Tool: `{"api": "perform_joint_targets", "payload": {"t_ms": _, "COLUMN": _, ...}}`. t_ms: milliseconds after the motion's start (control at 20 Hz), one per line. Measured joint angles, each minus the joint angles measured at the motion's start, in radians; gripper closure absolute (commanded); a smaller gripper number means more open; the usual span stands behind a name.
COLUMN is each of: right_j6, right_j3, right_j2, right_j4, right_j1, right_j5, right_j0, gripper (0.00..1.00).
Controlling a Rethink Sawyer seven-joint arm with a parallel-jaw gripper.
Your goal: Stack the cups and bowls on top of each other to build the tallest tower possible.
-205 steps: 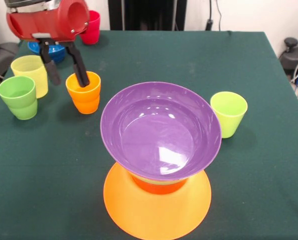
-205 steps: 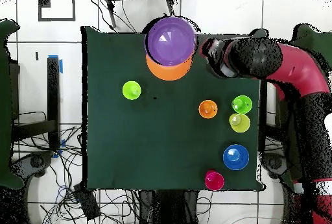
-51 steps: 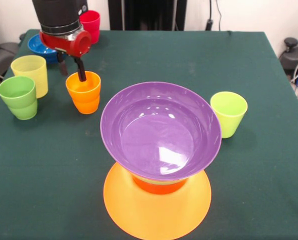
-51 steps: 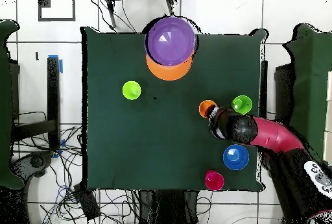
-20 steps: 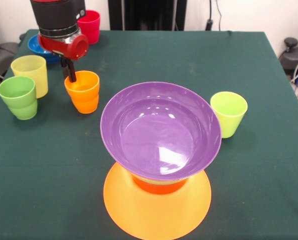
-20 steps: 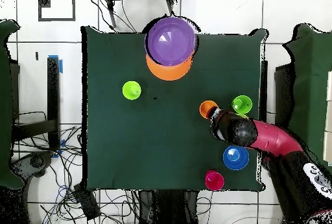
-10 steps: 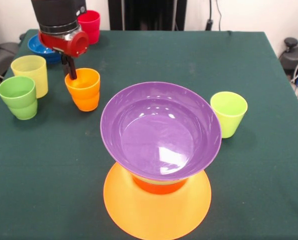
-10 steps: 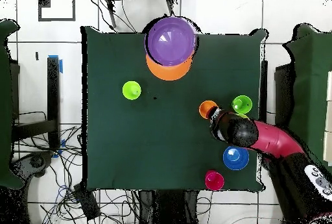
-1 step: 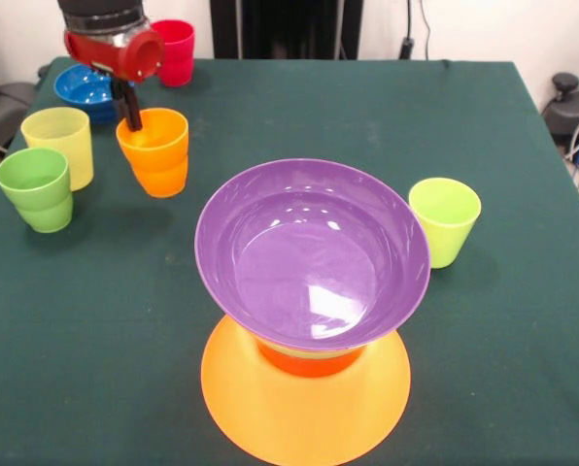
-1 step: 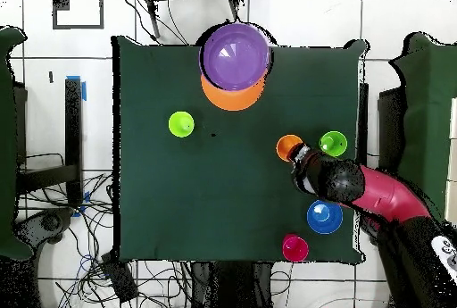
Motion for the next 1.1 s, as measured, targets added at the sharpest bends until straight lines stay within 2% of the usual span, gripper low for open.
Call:
{"api": "perform_joint_targets", "payload": {"t_ms": 550, "right_j6": 0.0, "right_j3": 0.001, "right_j2": 0.021, "right_j4": 0.093, "right_j1": -0.12, "right_j5": 0.154, "right_j0": 0.013, "gripper": 1.0}}
{"api": "perform_joint_targets", "payload": {"t_ms": 800, "right_j6": 0.0, "right_j3": -0.015, "right_j2": 0.026, "right_j4": 0.122, "right_j1": -0.169, "right_j5": 0.224, "right_j0": 0.046, "gripper": 1.0}}
{"api": "perform_joint_targets", "payload": {"t_ms": 1100, "right_j6": 0.0, "right_j3": -0.084, "right_j2": 0.032, "right_j4": 0.155, "right_j1": -0.23, "right_j5": 0.334, "right_j0": 0.132, "gripper": 1.0}}
